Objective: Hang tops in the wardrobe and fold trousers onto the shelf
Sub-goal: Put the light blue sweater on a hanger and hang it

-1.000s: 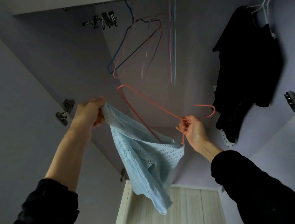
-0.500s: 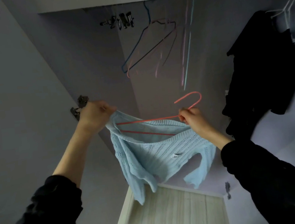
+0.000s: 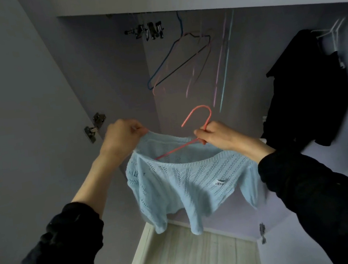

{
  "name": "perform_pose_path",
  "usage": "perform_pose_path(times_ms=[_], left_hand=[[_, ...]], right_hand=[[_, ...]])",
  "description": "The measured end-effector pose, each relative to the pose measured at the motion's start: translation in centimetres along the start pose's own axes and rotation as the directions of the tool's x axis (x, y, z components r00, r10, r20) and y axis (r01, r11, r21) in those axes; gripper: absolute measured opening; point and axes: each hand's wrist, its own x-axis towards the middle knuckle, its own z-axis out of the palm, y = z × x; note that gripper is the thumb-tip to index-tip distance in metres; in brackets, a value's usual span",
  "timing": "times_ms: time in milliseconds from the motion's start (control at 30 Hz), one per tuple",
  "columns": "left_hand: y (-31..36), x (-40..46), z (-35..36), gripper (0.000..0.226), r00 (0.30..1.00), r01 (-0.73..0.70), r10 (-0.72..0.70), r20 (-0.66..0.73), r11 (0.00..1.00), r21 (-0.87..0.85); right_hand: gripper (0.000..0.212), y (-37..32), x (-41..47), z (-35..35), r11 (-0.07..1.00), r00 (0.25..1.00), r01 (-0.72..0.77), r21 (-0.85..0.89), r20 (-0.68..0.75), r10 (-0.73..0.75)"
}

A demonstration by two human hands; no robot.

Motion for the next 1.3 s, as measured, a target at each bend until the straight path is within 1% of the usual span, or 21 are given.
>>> perform_pose_path(times_ms=[100, 267, 400, 467, 567, 600, 633, 733, 800, 833, 867, 967, 1067, 1133, 1200, 1300], left_hand=[[1.2, -1.1, 1.8, 0.012, 0.993, -0.088, 0.089, 0.083, 0.996, -0.007], [1.0, -2.0, 2.8, 0.012, 0.991, -0.113, 0.114, 0.069, 0.994, -0.010], [1.1, -2.2, 2.9, 0.016, 0.977, -0.193, 0.184, 0.110, 0.978, 0.079], [0.7, -1.9, 3.3, 0.019, 0.972, -0.229, 0.223, 0.073, 0.970, 0.085], [0.1, -2.2, 3.6, 0.023, 0.957, -0.285, 0.284, -0.064, 0.959, 0.001], [0.0, -2.3, 3.5, 0.021, 0.949, -0.298, 0.295, -0.111, 0.954, -0.016], [-0.2, -2.4, 3.4, 0.018, 0.944, -0.302, 0.295, -0.150, 0.953, -0.022], [-0.6, -2.4, 2.5, 0.011, 0.936, -0.278, 0.266, -0.231, 0.960, -0.024], [-0.9, -2.3, 2.0, 0.010, 0.930, -0.273, 0.256, -0.263, 0.962, -0.028], [-1.0, -2.2, 1.8, 0.010, 0.927, -0.277, 0.260, -0.269, 0.960, -0.028], [-0.9, -2.2, 1.7, 0.010, 0.926, -0.282, 0.265, -0.268, 0.959, -0.024], [-1.2, -2.1, 1.6, 0.011, 0.930, -0.267, 0.251, -0.269, 0.963, -0.026], [-2.1, -2.2, 1.3, 0.012, 0.940, -0.209, 0.196, -0.280, 0.978, -0.017], [-2.8, -2.4, 1.2, 0.012, 0.944, -0.173, 0.159, -0.290, 0.985, -0.023], [-3.1, -2.6, 1.1, 0.012, 0.945, -0.158, 0.143, -0.295, 0.987, -0.028], [-3.5, -2.8, 1.2, 0.012, 0.949, -0.156, 0.146, -0.280, 0.988, -0.015]], right_hand=[[0.045, -1.6, 0.5, 0.2, 0.998, 0.998, 0.040, 0.048, -0.049, -0.037], [0.046, -2.1, 0.2, -0.1, 0.995, 0.997, 0.071, 0.067, -0.044, -0.069], [0.046, -2.4, 0.3, 0.0, 0.994, 0.993, 0.091, 0.055, -0.075, -0.087], [0.044, -2.4, 0.6, -0.1, 0.993, 0.994, 0.096, 0.066, -0.066, -0.092], [0.032, -1.7, 0.3, -0.7, 0.984, 0.994, 0.109, 0.144, -0.029, -0.105], [0.027, -1.1, 0.2, -1.0, 0.984, 0.995, 0.103, 0.148, -0.011, -0.102], [0.027, -0.1, 0.0, -1.3, 0.990, 0.996, 0.083, 0.118, 0.007, -0.084], [0.060, 4.0, -0.7, -2.2, 0.997, 0.997, -0.071, -0.025, 0.038, 0.072], [0.073, 6.4, -1.1, -2.3, 0.980, 0.980, -0.182, -0.083, 0.060, 0.187], [0.072, 7.2, -1.2, -2.2, 0.971, 0.974, -0.217, -0.100, 0.050, 0.222], [0.066, 7.7, -1.2, -2.1, 0.967, 0.973, -0.226, -0.116, 0.022, 0.230], [0.041, 7.8, -0.7, -2.0, 0.979, 0.987, -0.146, -0.141, -0.086, 0.135], [0.030, 7.5, -0.4, -2.4, 0.993, 0.990, -0.114, -0.037, -0.090, 0.110], [0.023, 7.5, -0.6, -2.8, 0.994, 0.991, -0.106, 0.016, -0.077, 0.107], [0.020, 7.6, -0.9, -3.1, 0.996, 0.992, -0.090, 0.007, -0.084, 0.090], [0.022, 7.0, -1.2, -3.3, 0.998, 0.990, -0.057, -0.016, -0.128, 0.055]])
